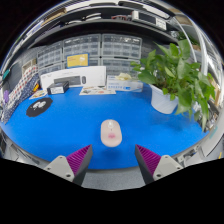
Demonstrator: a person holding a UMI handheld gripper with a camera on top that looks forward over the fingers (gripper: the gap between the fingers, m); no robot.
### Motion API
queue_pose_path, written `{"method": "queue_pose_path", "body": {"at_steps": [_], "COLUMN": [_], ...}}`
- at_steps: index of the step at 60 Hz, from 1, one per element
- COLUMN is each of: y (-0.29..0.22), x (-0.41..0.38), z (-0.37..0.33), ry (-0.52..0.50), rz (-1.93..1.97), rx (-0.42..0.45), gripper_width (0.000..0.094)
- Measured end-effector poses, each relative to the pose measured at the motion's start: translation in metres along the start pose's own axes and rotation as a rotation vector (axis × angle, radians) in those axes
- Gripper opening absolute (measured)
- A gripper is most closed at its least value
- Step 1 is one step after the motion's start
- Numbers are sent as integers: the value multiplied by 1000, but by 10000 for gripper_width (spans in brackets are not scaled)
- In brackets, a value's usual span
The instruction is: Arrange mouse
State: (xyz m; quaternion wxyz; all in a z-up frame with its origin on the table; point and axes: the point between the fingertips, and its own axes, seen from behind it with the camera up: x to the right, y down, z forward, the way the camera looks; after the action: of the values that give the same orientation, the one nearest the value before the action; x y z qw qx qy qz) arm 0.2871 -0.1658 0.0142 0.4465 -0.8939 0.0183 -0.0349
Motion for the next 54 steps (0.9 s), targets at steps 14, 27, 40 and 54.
{"method": "queue_pose_path", "body": {"at_steps": [14, 27, 40, 54], "y": [-26, -25, -24, -29], "x": [-4, -9, -10, -8], "z": [54, 76, 77, 72], "ry": [-37, -49, -35, 60], "rz": [-1, 34, 12, 48], "rx": [-1, -24, -38, -119], "gripper_width": [824, 525, 374, 326]}}
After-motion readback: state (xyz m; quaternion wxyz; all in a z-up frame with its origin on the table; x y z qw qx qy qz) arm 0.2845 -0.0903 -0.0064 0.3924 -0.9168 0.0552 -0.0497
